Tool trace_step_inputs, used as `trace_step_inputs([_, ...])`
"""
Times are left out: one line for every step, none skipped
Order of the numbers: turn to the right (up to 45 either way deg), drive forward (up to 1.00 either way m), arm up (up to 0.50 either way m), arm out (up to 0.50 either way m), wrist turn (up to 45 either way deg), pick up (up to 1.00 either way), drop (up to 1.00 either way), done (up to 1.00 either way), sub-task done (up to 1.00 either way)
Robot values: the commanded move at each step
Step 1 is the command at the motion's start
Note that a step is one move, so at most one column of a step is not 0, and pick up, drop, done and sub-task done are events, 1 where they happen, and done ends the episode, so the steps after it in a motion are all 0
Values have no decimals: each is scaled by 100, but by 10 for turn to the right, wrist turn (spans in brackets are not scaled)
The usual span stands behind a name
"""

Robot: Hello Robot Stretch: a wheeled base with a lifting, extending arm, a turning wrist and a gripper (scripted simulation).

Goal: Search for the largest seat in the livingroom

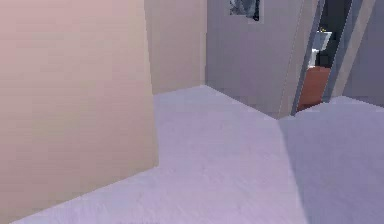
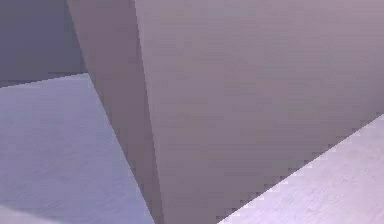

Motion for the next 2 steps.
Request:
trace_step_inputs([120, 0, 0, 0, 0, 0, 0, 0, 0])
trace_step_inputs([0, 45, 0, 0, 0, 0, 0, 0, 0])
